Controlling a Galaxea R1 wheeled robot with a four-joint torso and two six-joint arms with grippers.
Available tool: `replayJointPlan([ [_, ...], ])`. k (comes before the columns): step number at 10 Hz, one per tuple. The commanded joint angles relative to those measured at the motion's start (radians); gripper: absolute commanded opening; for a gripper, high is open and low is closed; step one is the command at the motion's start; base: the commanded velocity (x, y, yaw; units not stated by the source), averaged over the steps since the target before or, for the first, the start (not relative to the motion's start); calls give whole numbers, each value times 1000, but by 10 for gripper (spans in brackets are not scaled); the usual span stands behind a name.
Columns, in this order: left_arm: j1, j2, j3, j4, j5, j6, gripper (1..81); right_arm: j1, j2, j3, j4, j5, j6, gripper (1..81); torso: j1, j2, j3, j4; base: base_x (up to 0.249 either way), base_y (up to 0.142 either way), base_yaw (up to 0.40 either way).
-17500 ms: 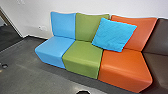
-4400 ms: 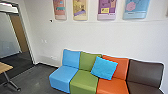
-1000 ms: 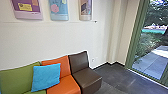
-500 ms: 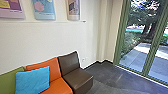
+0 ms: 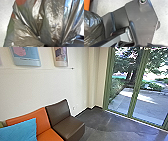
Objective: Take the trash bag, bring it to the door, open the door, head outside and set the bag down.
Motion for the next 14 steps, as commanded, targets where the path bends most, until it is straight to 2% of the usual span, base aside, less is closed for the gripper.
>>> replayJointPlan([
  [1, -62, -6, -4, 7, 67, 5, 10, 42, 3, 3, 6, -57, -1, 811, 0, 0, 0, 0, 0, 0, -324],
  [14, -62, -8, -4, 7, 65, 4, 10, 45, 8, 2, 4, -57, -6, 811, 0, 0, 0, 0, 0, 0, -301],
])
